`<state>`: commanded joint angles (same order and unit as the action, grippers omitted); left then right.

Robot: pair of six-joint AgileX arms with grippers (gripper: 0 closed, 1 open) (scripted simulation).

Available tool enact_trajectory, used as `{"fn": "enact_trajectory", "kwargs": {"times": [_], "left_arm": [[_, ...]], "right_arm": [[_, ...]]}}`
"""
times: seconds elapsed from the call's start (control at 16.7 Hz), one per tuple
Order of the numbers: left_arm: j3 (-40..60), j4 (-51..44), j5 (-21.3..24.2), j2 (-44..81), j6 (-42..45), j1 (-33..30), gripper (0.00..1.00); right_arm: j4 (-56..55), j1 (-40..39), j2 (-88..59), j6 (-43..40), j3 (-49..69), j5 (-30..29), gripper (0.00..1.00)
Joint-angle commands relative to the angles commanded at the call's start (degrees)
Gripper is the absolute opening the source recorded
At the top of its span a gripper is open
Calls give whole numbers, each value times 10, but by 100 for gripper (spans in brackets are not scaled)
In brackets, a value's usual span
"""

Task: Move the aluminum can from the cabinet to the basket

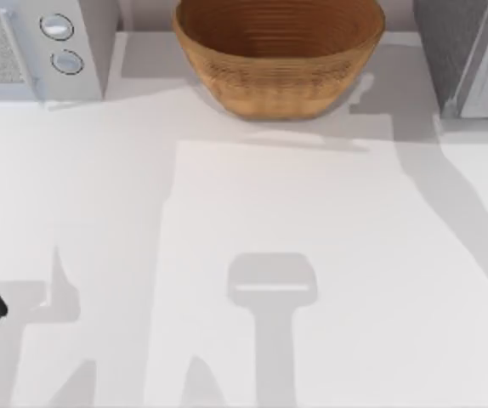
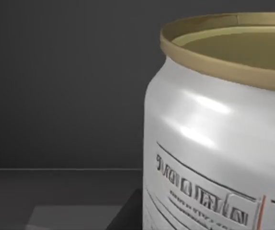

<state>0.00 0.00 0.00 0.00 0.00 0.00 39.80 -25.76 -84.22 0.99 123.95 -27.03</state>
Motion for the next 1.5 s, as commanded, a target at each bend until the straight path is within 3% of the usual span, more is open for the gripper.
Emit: {"fn": "enact_trajectory", "kwargs": {"times": [0.18,0.42,0.9,1.2,1.5], "left_arm": [[0,0,0,0,0,0,100],[0,0,0,0,0,0,100],[0,0,0,0,0,0,100],[0,0,0,0,0,0,100],[0,0,0,0,0,0,100]], "right_arm": [[-16,15,38,2,-54,33,0],[-61,54,144,4,-209,108,0],[-214,159,473,4,-742,245,0],[-317,218,684,-2,-1047,278,0],[-384,251,817,-8,-1212,274,0]]}}
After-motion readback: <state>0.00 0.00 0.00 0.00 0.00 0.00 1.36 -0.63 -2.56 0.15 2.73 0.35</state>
